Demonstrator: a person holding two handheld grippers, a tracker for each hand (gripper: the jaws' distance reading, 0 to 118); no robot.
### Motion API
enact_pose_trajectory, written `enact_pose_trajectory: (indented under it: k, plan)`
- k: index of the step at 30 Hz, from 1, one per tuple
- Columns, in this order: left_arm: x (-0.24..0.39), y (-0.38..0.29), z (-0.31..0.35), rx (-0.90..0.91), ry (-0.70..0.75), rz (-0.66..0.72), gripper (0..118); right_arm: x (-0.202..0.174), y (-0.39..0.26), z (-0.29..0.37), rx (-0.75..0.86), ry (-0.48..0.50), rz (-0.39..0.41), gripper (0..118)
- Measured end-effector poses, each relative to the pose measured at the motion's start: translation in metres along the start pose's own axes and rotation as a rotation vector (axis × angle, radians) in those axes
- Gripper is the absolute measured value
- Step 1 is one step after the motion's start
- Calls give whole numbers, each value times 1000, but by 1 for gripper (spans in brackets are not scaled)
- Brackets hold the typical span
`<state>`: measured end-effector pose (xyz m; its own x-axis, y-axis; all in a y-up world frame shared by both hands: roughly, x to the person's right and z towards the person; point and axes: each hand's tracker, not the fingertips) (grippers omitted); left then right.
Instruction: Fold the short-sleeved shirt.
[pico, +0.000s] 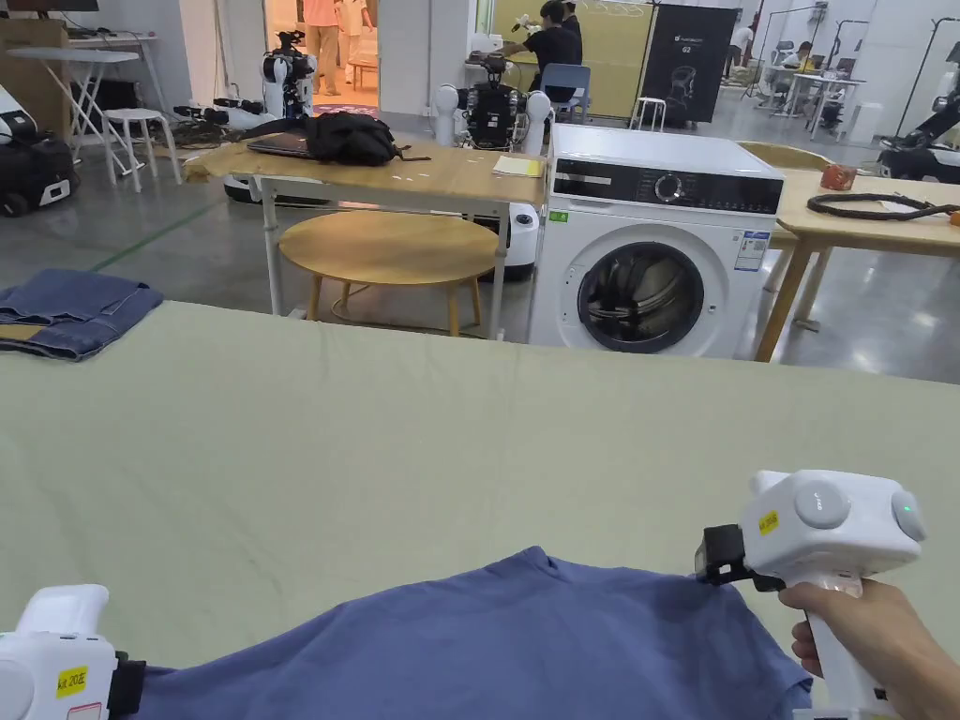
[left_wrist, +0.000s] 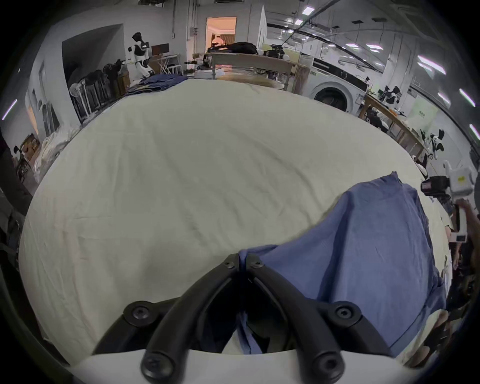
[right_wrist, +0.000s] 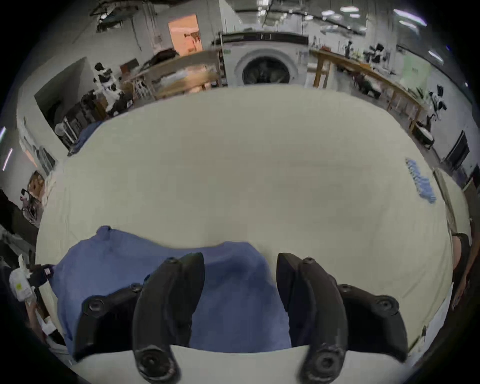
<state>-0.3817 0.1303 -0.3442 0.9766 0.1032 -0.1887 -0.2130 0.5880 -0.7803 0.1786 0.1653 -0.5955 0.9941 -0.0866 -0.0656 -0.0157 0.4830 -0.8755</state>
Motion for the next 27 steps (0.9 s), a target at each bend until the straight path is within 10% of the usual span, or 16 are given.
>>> enact_pose_trajectory:
  k: [8, 13, 27]
  plan:
    - [0, -5, 0, -21, -5, 1, 0, -23, 12, -49, -126, -37, 54, 61]
    - [4, -6, 2, -23, -8, 0, 0, -41, 9, -44, -97, -10, 55, 7]
    - [-10, 59, 117, 251, -56, -16, 0, -27, -33, 132, 338, -81, 142, 2]
